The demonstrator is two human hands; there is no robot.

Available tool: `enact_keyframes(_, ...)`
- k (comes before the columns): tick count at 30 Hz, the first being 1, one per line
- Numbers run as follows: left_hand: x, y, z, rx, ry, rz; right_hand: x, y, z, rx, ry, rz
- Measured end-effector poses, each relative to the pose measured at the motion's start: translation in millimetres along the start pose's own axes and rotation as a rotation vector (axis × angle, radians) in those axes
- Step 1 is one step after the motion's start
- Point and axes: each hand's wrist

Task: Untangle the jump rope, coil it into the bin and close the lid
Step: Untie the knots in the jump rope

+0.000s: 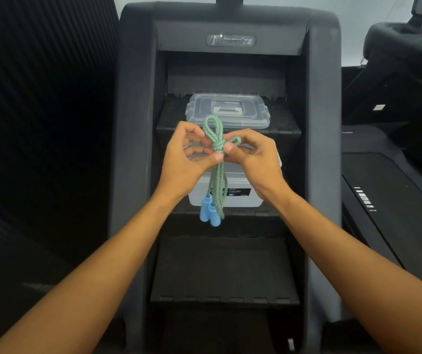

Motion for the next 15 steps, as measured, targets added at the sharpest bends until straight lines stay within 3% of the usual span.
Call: enact_keyframes(15,-1.6,-2.8,0.0,0.192,0.045,0.124,8.1,1.0,-3.7,0.117,0.029,0.045)
Point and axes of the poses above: each hand's wrist, its own x-axis away from the middle knuckle, its own z-axis out of the back of the hand, y = z × x, and after that the axes turned 12 degrees about x, right-handed
